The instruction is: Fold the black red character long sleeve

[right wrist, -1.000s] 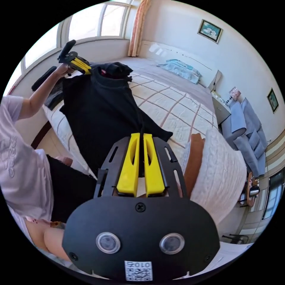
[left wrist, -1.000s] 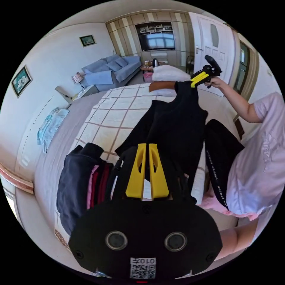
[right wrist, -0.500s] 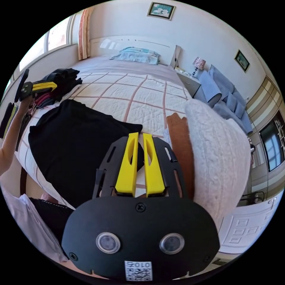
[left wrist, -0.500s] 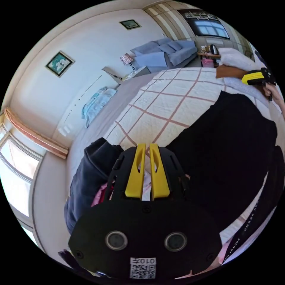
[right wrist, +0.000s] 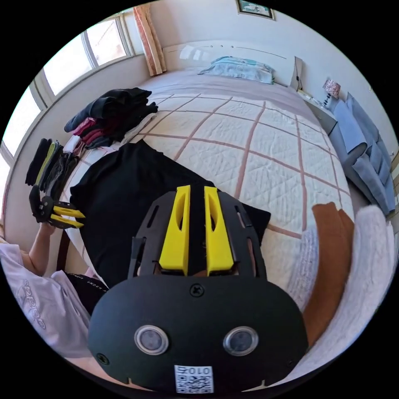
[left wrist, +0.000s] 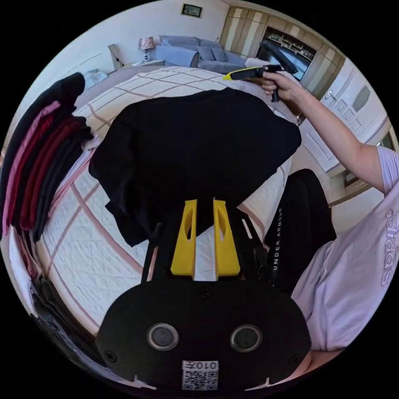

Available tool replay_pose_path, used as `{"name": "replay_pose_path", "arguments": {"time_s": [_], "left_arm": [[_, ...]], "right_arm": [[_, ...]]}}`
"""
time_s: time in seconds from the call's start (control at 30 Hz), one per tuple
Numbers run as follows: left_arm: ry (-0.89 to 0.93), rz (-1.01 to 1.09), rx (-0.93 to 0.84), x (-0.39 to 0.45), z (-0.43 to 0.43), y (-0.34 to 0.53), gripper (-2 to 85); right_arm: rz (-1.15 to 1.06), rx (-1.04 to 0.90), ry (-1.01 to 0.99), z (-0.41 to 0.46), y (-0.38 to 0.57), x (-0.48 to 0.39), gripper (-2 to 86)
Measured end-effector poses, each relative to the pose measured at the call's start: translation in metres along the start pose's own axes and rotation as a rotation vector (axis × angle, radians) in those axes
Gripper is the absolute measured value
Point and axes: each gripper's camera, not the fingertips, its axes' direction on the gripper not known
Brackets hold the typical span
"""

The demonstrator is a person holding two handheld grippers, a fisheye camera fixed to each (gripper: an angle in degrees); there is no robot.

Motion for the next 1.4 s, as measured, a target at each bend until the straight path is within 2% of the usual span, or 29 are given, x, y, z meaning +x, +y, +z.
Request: {"name": "replay_pose_path", "arguments": {"time_s": [0.13, 0.23, 0.3, 0.37, 0.43, 0.5, 0.57, 0.67, 0.8, 0.87, 0.97, 1.07, 1.2, 1.33, 1.4], "left_arm": [[0.056, -0.027, 0.020, -0.021, -0.015, 0.002, 8.6], [-0.129, -0.020, 0.054, -0.025, -0.054, 0.005, 10.9], [-0.336, -0.099, 0.105, -0.039, -0.090, 0.021, 13.4], [-0.396, -0.177, 0.085, -0.058, -0.105, 0.034, 14.8], [-0.306, -0.251, 0.116, -0.081, -0.112, 0.048, 15.7], [-0.052, -0.345, 0.212, -0.117, -0.110, 0.066, 16.4], [0.008, -0.391, 0.242, -0.137, -0.104, 0.071, 16.6], [-0.001, -0.386, 0.251, -0.154, -0.101, 0.062, 16.6], [0.141, -0.467, 0.204, -0.191, -0.083, 0.047, 14.0], [0.169, -0.532, 0.256, -0.205, -0.085, 0.052, 11.1], [0.313, -0.522, 0.317, -0.221, -0.089, 0.056, 7.9], [0.403, -0.512, 0.322, -0.235, -0.091, 0.055, 6.7], [0.590, -0.439, 0.339, -0.259, -0.106, 0.053, 6.2], [0.553, -0.371, 0.181, -0.266, -0.115, 0.045, 6.2], [0.583, -0.399, 0.186, -0.278, -0.098, 0.044, 6.5]], "right_arm": [[0.045, -0.170, 0.072, 0.070, -0.019, 0.007, 10.3], [0.077, -0.045, 0.145, 0.026, 0.004, -0.002, 10.8], [0.077, 0.049, 0.158, -0.014, 0.036, -0.013, 12.2], [0.098, 0.073, 0.159, -0.043, 0.076, -0.021, 14.5], [0.133, 0.081, 0.146, -0.065, 0.137, -0.029, 16.4], [0.180, 0.101, 0.128, -0.075, 0.187, -0.031, 16.9], [0.258, 0.122, 0.082, -0.081, 0.234, -0.028, 16.9], [0.351, 0.153, 0.014, -0.075, 0.294, -0.027, 16.9], [0.489, 0.137, -0.028, -0.044, 0.345, -0.031, 16.6], [0.533, 0.167, -0.107, -0.032, 0.357, -0.031, 16.1], [0.553, 0.164, -0.167, -0.012, 0.356, -0.033, 13.6], [0.570, 0.180, -0.198, -0.002, 0.346, -0.031, 6.3], [0.526, 0.204, -0.245, -0.035, 0.342, -0.040, 3.9], [0.502, 0.112, -0.252, -0.022, 0.353, -0.045, 3.4], [0.520, 0.097, -0.279, 0.003, 0.357, -0.043, 3.6]]}}
